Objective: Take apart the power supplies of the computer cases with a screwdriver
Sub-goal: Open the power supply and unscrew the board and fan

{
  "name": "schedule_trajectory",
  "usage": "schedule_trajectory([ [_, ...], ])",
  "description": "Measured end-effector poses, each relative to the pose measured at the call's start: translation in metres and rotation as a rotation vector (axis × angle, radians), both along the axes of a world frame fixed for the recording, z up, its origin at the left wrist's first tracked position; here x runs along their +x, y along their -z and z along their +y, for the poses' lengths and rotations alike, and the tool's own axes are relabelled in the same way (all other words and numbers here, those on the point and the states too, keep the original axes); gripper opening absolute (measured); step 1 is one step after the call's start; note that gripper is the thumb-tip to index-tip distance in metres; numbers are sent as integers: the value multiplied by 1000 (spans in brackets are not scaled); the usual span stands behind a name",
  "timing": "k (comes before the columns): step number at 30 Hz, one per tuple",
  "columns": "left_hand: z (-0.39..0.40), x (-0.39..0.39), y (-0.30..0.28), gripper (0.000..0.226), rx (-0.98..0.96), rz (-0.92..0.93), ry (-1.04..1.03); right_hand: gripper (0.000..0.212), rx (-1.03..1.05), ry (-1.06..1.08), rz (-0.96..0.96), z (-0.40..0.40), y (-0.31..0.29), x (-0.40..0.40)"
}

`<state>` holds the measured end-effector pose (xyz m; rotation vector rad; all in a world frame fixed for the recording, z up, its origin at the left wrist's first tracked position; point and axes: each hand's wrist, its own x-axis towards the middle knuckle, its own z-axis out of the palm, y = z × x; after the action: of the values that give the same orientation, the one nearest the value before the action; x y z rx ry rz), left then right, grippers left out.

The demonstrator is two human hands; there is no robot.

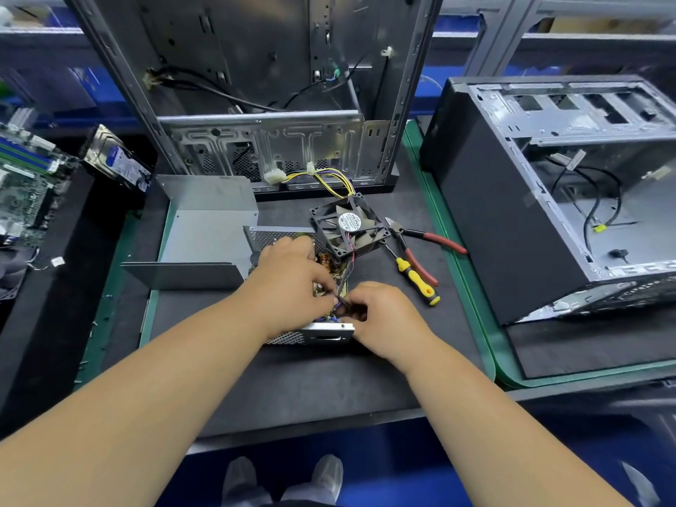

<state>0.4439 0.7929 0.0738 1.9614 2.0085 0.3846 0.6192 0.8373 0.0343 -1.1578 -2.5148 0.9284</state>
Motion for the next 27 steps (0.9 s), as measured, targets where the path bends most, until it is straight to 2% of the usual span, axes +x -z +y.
schedule_trajectory([
  [11,1,2,-2,17,-23,4,-28,10,-8,-117,-15,6,-4,3],
  [16,0,-1,-3,16,-19,-6,-25,9,-65,-20,47,9,4,1],
  [21,0,1,-3,14,-13,-7,-40,8,-20,-72,80,7,7,5],
  [24,1,1,-5,14,-21,-25,-39,14,-112,15,125,11,9,5],
  [27,0,2,-5,12,-18,-34,-46,22,-109,42,146,6,14,7],
])
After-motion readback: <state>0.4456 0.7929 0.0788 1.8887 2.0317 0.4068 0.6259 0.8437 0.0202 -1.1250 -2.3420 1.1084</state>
